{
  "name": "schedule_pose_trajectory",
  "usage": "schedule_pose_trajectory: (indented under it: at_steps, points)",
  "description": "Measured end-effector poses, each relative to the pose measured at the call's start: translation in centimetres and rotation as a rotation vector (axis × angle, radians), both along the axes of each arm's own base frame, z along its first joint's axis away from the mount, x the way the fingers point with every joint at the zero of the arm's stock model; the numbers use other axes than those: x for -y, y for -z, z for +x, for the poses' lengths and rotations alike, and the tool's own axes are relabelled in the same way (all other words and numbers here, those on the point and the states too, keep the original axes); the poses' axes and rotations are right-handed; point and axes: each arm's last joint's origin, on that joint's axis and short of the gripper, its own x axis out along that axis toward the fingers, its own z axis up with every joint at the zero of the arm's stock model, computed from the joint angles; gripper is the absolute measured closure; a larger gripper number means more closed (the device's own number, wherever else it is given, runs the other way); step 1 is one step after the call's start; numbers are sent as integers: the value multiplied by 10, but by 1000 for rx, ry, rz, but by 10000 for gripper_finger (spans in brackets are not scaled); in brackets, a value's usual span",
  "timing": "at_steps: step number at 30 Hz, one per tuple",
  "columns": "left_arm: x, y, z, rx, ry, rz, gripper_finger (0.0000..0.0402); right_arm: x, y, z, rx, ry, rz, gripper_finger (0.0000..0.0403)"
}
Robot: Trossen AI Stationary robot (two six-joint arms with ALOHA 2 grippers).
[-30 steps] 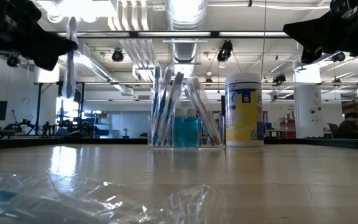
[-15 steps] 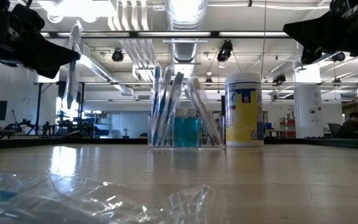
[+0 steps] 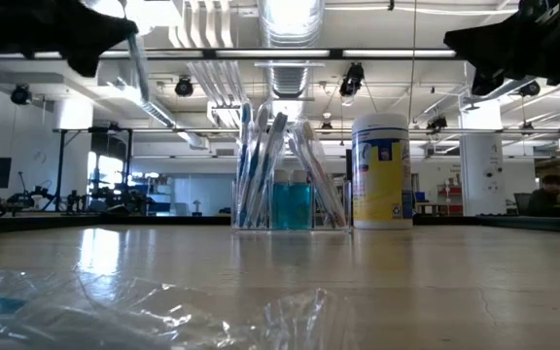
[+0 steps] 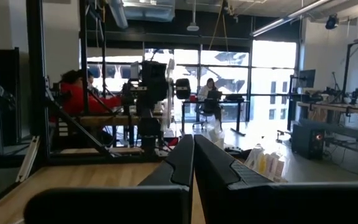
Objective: Pick & Place toothbrushing station
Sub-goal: Put the blue toothbrush into the transparent organizer
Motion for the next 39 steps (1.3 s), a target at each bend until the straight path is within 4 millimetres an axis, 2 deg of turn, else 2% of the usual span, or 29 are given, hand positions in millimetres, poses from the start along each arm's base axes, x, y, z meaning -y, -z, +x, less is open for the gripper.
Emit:
schedule_pose_trajectory:
  at_steps: [4,8,12,16,19,22,27,29,39]
  points:
    - [-4,-16,24,-32,-24,43,379,0,-1,0,10,5,-16,394]
    - [-12,-16,57,-100,-63,76,379,0,-1,0,11,7,-26,394]
    - [-23,-5,86,-124,-106,106,379,0,-3,-1,27,9,-28,394]
    - [-37,3,105,-109,-158,122,378,0,-3,-1,25,10,-31,394]
    - [-44,16,116,-141,-176,113,378,0,-2,-1,22,10,-32,394]
    - [-49,11,126,-86,-151,126,379,0,-2,-1,22,10,-32,394]
    - [-55,20,142,-153,-124,106,378,0,-2,-1,22,10,-32,394]
    - [-56,18,149,-139,-120,113,378,0,-2,-1,22,10,-32,394]
    - [-61,40,162,-226,-131,155,378,0,-2,0,20,9,-29,394]
